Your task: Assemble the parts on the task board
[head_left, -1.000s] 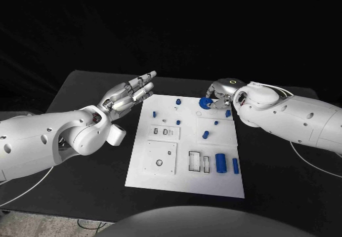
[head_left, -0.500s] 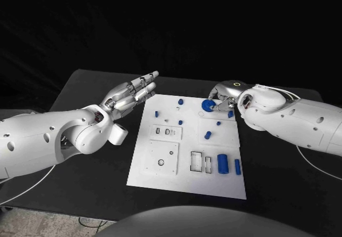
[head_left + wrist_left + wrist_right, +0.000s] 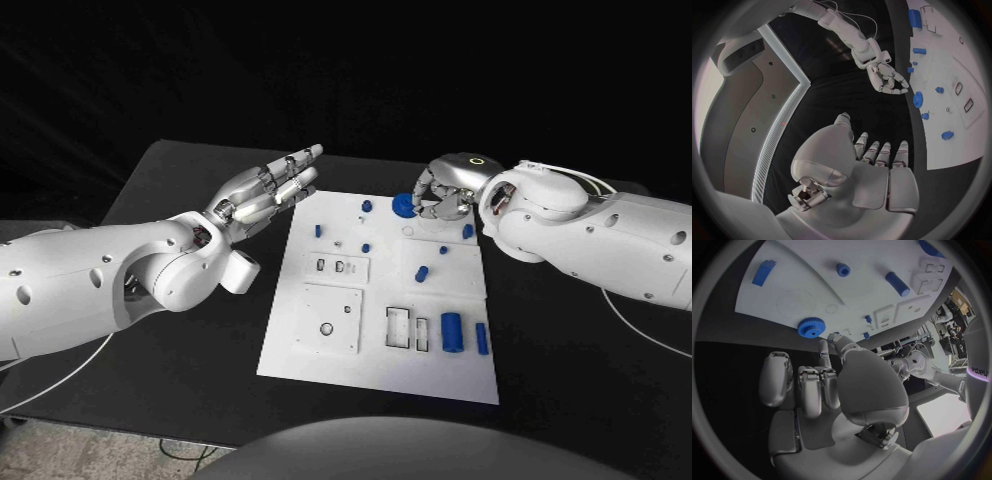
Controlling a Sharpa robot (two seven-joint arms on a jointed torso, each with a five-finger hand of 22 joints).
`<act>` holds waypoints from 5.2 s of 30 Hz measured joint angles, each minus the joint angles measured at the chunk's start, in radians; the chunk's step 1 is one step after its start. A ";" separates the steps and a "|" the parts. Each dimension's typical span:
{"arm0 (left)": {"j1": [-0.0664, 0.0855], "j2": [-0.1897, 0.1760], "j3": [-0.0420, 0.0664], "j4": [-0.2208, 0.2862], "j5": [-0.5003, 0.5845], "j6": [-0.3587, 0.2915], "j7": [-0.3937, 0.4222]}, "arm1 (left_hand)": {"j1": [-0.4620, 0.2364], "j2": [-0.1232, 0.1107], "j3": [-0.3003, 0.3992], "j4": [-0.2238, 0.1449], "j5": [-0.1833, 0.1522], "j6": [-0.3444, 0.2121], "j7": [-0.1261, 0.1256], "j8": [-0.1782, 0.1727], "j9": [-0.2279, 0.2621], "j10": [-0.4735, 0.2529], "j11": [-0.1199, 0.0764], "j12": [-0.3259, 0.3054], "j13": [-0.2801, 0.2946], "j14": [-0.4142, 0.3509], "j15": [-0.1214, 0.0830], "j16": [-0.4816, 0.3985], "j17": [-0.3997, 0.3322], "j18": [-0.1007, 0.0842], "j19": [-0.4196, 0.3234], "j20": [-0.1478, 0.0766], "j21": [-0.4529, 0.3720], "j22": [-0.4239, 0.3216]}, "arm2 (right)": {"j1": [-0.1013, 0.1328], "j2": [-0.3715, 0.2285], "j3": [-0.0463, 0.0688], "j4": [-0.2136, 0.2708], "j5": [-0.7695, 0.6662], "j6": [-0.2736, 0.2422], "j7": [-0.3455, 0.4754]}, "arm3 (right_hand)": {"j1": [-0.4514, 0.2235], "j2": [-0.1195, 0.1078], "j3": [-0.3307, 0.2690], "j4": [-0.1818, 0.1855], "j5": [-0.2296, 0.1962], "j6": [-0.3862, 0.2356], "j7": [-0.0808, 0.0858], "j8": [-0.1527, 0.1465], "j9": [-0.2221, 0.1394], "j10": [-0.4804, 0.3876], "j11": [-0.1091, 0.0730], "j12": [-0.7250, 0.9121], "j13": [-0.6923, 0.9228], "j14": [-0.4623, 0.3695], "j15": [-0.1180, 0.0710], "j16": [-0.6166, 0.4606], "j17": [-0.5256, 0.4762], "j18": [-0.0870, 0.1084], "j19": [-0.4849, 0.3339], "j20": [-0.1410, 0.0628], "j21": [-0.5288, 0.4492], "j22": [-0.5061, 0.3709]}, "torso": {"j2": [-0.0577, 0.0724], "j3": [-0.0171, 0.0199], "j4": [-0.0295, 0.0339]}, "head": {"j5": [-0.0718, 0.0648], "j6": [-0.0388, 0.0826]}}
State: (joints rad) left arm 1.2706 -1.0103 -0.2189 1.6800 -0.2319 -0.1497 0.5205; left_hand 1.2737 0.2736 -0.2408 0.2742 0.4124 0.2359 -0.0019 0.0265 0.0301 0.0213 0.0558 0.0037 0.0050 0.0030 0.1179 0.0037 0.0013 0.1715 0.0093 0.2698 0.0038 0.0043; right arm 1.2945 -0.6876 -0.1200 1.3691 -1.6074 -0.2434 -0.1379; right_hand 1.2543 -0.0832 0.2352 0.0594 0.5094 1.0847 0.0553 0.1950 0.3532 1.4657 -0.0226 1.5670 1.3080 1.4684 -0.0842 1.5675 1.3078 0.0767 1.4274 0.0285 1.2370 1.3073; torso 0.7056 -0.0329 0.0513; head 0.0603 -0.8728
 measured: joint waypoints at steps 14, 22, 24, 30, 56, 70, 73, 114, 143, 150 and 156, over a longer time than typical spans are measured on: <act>0.000 0.001 0.000 -0.004 0.000 0.000 -0.004 | 0.000 0.000 0.000 0.000 0.004 0.000 0.000 0.000 0.000 0.000 0.000 0.000 0.000 0.000 0.000 0.000 0.000 0.000 0.000 0.000 0.000 0.000 | 0.001 0.024 0.000 -0.024 0.006 0.022 -0.006 | -0.019 -0.011 0.012 0.013 -0.136 -0.144 0.024 -0.102 -0.038 -0.001 0.010 0.000 0.000 0.000 0.007 0.000 0.000 0.000 -0.006 0.006 -0.016 0.001 | -0.001 0.0004 0.0001 | -0.003 0.000; 0.000 0.010 0.000 -0.007 0.000 0.002 -0.007 | 0.000 0.000 0.000 0.000 0.004 0.000 0.000 0.000 0.000 0.000 0.000 0.000 0.000 -0.004 0.004 0.000 0.000 0.000 0.000 0.000 0.000 0.000 | 0.001 0.062 0.000 -0.081 -0.019 0.034 -0.032 | -0.020 -0.011 0.010 0.016 -0.124 -0.229 0.006 -0.130 -0.062 0.002 0.008 0.000 0.000 0.000 0.007 0.000 0.000 0.000 -0.006 0.006 -0.015 0.001 | 0.000 0.0005 0.0017 | -0.009 0.000; 0.000 0.010 0.000 -0.007 0.000 0.003 -0.008 | 0.000 0.000 0.000 0.000 0.004 0.000 0.000 0.000 0.000 0.003 0.003 0.000 0.000 -0.004 0.004 0.000 0.000 0.000 0.000 0.000 0.000 0.000 | 0.001 0.071 0.000 -0.098 -0.025 0.041 -0.039 | -0.020 -0.012 0.008 0.014 -0.122 -0.235 0.006 -0.130 -0.064 0.003 0.006 0.000 0.000 0.000 0.007 0.000 0.000 0.000 -0.006 0.006 -0.015 0.001 | 0.000 0.0005 0.0025 | -0.010 0.000; 0.000 0.010 0.000 -0.007 0.000 0.004 -0.010 | 0.000 0.000 0.000 0.000 0.004 0.000 0.000 0.000 0.000 0.004 0.004 0.000 0.001 -0.004 0.004 0.000 0.000 0.000 0.000 0.000 0.000 0.000 | 0.001 0.097 0.000 -0.144 -0.041 0.062 -0.054 | -0.014 -0.017 0.007 0.013 -0.134 -0.235 0.006 -0.130 -0.064 0.003 0.006 0.000 0.000 0.000 0.007 0.000 0.000 0.000 -0.003 0.003 -0.015 0.001 | 0.002 -0.0001 0.0025 | -0.008 0.000; -0.001 0.023 0.000 -0.017 0.000 0.013 -0.013 | 0.008 0.000 0.003 -0.003 0.008 0.000 0.000 0.000 0.000 0.002 0.005 0.000 0.000 -0.004 0.004 0.000 0.000 0.000 0.004 0.004 0.000 0.001 | -0.011 0.148 0.000 -0.223 -0.048 0.064 -0.047 | -0.036 -0.012 -0.009 0.028 -0.196 -0.218 0.010 -0.106 -0.052 0.003 0.006 0.000 0.000 0.000 0.007 0.000 0.000 0.000 0.002 0.005 -0.015 0.000 | 0.000 0.0005 0.0009 | -0.009 0.000; -0.002 0.027 0.000 -0.020 0.000 0.017 -0.014 | 0.020 -0.001 0.011 -0.011 0.026 0.000 0.000 0.000 0.000 0.000 0.007 0.000 0.000 0.000 0.007 0.000 0.000 0.000 0.000 0.007 0.000 0.000 | -0.021 0.168 0.000 -0.249 -0.036 0.059 -0.032 | -0.045 -0.002 -0.016 0.035 -0.201 -0.200 0.015 -0.098 -0.048 0.003 0.006 0.000 -0.001 0.000 0.007 0.000 0.000 0.000 0.002 0.005 -0.015 0.000 | 0.000 0.0001 0.0009 | -0.012 0.000; -0.002 0.028 0.000 -0.020 0.000 0.018 -0.014 | 0.020 -0.001 0.011 -0.011 0.026 0.000 0.000 0.000 0.000 0.003 0.011 0.000 0.000 -0.003 0.010 0.000 0.000 0.000 0.000 0.007 0.000 0.000 | -0.024 0.173 0.001 -0.259 -0.034 0.058 -0.030 | -0.045 -0.002 -0.016 0.035 -0.199 -0.180 0.016 -0.089 -0.044 0.003 0.006 0.000 -0.001 0.000 0.007 0.000 0.000 0.000 0.002 0.005 -0.015 0.000 | 0.000 0.0002 0.0012 | -0.012 0.000; -0.005 0.030 0.000 -0.021 0.000 0.025 -0.016 | 0.028 -0.001 0.017 -0.017 0.035 0.013 0.020 0.004 0.002 0.003 0.011 0.000 0.002 -0.002 0.009 0.000 0.000 0.000 0.004 0.011 0.000 0.002 | -0.034 0.158 0.011 -0.245 -0.034 0.075 -0.025 | 0.024 -0.018 0.025 -0.036 -0.040 -0.141 0.020 -0.068 -0.028 -0.001 0.010 0.000 -0.001 0.000 0.007 0.000 0.000 0.000 0.009 0.006 -0.023 0.000 | -0.001 0.0001 0.0007 | -0.007 0.000; -0.005 0.022 0.000 -0.019 0.000 0.024 -0.016 | 0.031 -0.005 0.017 -0.017 0.035 0.013 0.020 0.004 0.002 0.003 0.011 0.000 0.002 -0.002 0.009 0.000 0.000 0.000 0.004 0.011 0.004 0.002 | 0.004 0.087 0.001 -0.011 0.058 0.131 -0.030 | -0.022 -0.026 0.008 -0.016 0.002 -0.106 0.042 -0.018 -0.028 0.000 0.011 0.000 0.000 0.000 0.007 0.000 0.000 0.000 0.016 0.013 -0.012 0.000 | 0.000 0.0005 -0.0007 | -0.002 0.000; -0.005 0.026 0.000 -0.020 0.000 0.024 -0.016 | 0.032 -0.005 0.017 -0.017 0.035 0.013 0.020 0.004 0.002 0.004 0.011 0.000 0.002 -0.002 0.009 0.000 0.000 0.000 0.004 0.011 0.004 0.002 | 0.004 0.127 0.001 -0.023 0.059 0.139 -0.031 | -0.023 -0.028 0.008 -0.016 0.002 -0.102 0.043 -0.020 -0.028 0.001 0.012 0.000 0.000 0.000 0.007 0.000 0.000 0.000 0.016 0.013 -0.012 0.000 | 0.000 0.0005 0.0002 | -0.006 0.000; -0.005 0.029 0.000 -0.022 0.000 0.024 -0.016 | 0.032 -0.005 0.017 -0.017 0.035 0.013 0.020 0.004 0.002 0.007 0.014 0.000 0.002 -0.002 0.009 0.000 0.000 0.000 0.004 0.011 0.004 0.002 | 0.004 0.168 0.001 -0.061 0.048 0.135 -0.033 | -0.023 -0.028 0.008 -0.016 0.002 -0.100 0.043 -0.022 -0.028 0.001 0.012 0.000 0.000 0.000 0.007 0.000 0.000 0.000 0.016 0.013 -0.012 0.000 | 0.000 0.0005 0.0012 | -0.009 0.000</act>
State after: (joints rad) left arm 1.2653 -0.9813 -0.2192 1.6583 -0.2319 -0.1256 0.5041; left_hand 1.3052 0.2683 -0.2241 0.2574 0.4470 0.2484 0.0177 0.0304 0.0317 0.0284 0.0701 0.0037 0.0068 0.0008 0.1272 0.0037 0.0012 0.1714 0.0130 0.2805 0.0078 0.0062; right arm 1.2981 -0.5200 -0.1194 1.3079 -1.5591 -0.1087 -0.1713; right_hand 1.2314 -0.1109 0.2432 0.0435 0.5116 0.9845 0.0981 0.1731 0.3248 1.4667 -0.0106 1.5669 1.3077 1.4681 -0.0770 1.5675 1.3075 0.0767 1.4433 0.0411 1.2253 1.3073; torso 0.7058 -0.0324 0.0525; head 0.0509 -0.8727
